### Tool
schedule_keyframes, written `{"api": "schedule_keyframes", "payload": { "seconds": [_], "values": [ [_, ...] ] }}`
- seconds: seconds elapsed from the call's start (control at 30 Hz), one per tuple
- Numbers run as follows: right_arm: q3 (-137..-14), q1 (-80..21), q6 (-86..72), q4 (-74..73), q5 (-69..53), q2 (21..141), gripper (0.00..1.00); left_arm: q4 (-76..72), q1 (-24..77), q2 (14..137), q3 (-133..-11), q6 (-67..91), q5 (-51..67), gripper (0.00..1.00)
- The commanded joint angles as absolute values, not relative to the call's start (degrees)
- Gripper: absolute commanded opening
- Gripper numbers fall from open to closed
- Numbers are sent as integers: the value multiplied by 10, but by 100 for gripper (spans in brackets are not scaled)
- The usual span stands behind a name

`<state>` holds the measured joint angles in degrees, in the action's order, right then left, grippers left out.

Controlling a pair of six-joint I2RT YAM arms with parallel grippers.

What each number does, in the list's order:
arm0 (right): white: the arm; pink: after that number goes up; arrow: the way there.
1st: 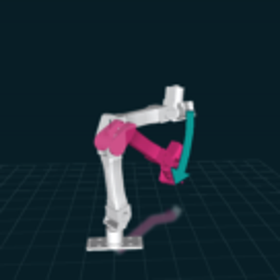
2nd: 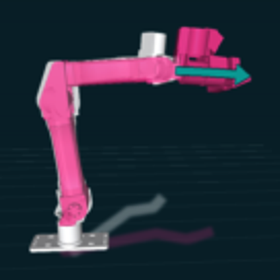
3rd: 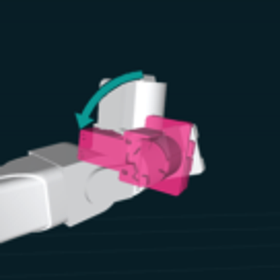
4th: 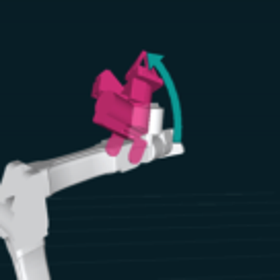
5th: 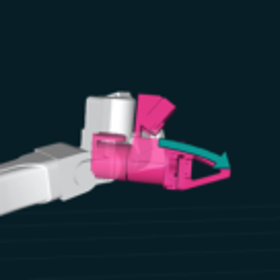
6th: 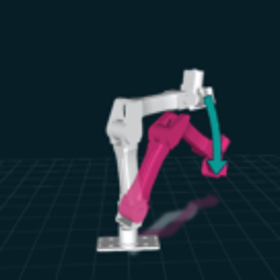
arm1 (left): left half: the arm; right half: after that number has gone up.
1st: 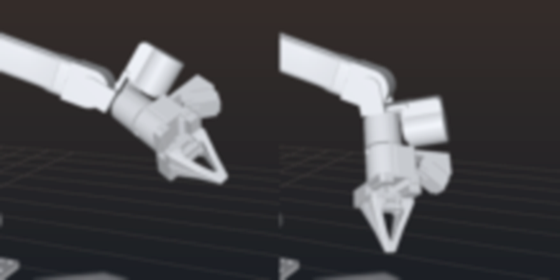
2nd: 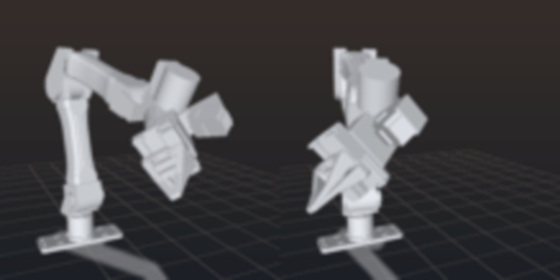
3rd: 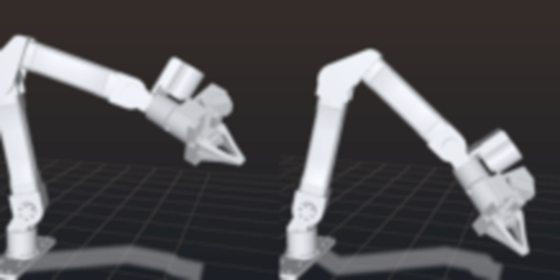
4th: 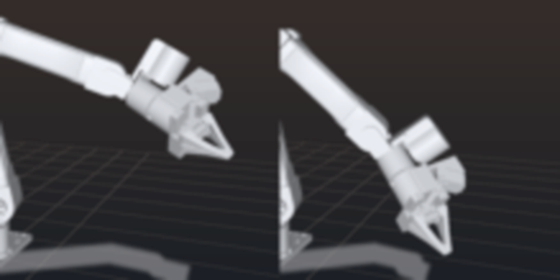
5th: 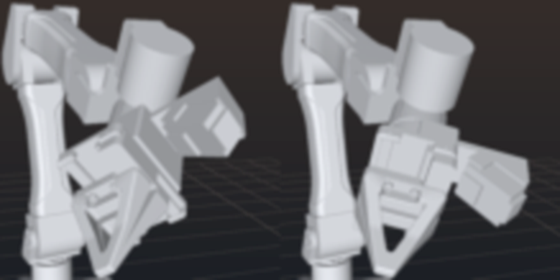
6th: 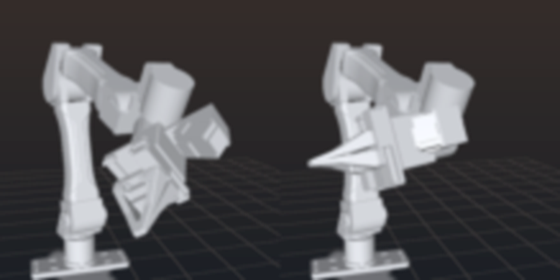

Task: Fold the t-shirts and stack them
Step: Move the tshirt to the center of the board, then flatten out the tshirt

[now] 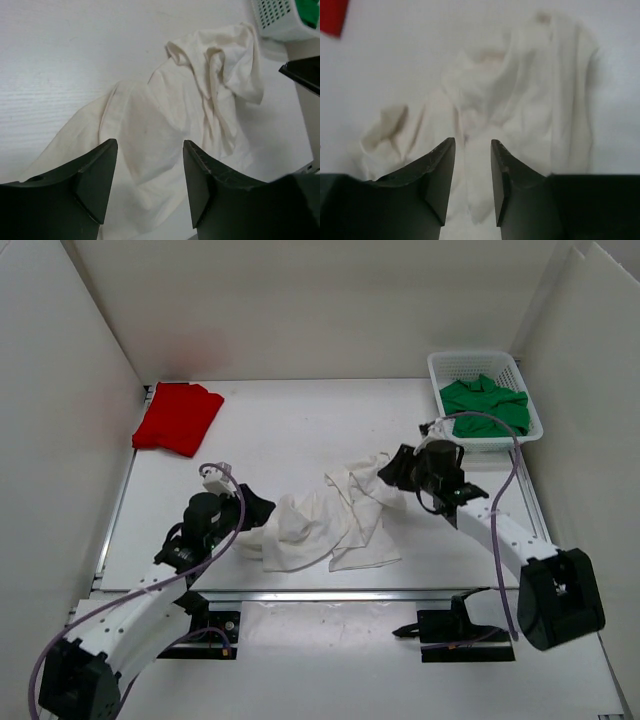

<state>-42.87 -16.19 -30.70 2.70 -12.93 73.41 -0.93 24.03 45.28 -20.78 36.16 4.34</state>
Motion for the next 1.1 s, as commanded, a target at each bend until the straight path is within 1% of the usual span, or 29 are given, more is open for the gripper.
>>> {"api": "schedule_keyframes", "payload": {
  "seconds": [0.0,0.03,0.1,0.17,0.2,0.27,0.3,0.33,0.4,0.47,0.53,0.57,0.6,0.63,0.67,0.7,0.73,0.77,0.8,0.87,0.9,1.0,1.03,1.07],
  "values": [
    [-356,-213,-291,2,-81,682,32,145,254,395,-179,312,5,65],
    [-339,-238,-287,-26,-59,663,28,176,256,381,-164,323,4,63],
    [-319,-284,-279,-73,-40,631,17,173,313,369,-136,357,20,64],
    [-298,-314,-279,-109,-25,610,14,177,343,393,-126,377,7,65],
    [-292,-329,-277,-138,-12,602,15,180,352,402,-115,386,1,66],
    [-284,-351,-281,-179,16,590,20,178,343,395,-101,382,7,69],
    [-282,-357,-283,-197,33,583,26,178,338,382,-98,381,11,73],
    [-279,-356,-286,-204,37,579,34,175,339,379,-98,384,11,75],
    [-269,-337,-288,-216,37,572,41,176,345,399,-103,386,10,81],
    [-266,-325,-293,-223,41,569,47,162,348,427,-102,381,30,82],
    [-264,-311,-297,-229,41,567,51,142,363,454,-95,386,51,73],
    [-257,-302,-294,-225,27,568,53,135,382,461,-96,394,57,65],
    [-252,-295,-291,-214,11,570,52,131,387,464,-94,400,53,59],
    [-248,-284,-287,-203,-22,577,52,118,391,469,-91,403,62,47],
    [-244,-277,-289,-191,-35,581,51,108,389,471,-88,410,72,41],
    [-237,-277,-289,-186,-50,584,51,105,389,475,-87,411,83,31],
    [-229,-279,-291,-175,-54,584,47,101,385,472,-93,415,92,24],
    [-230,-275,-291,-168,-65,587,41,104,381,471,-104,417,97,20],
    [-228,-273,-290,-163,-78,588,38,107,379,464,-110,423,104,12],
    [-215,-252,-286,-149,-113,584,22,112,363,445,-154,428,108,4],
    [-213,-244,-286,-142,-119,582,18,114,353,444,-168,428,123,1],
    [-196,-207,-284,-122,-161,560,0,71,261,445,-223,465,219,0],
    [-191,-203,-284,-127,-160,556,0,56,246,448,-226,488,268,0],
    [-188,-201,-286,-126,-153,549,0,25,221,464,-236,498,286,0]
  ]
}}
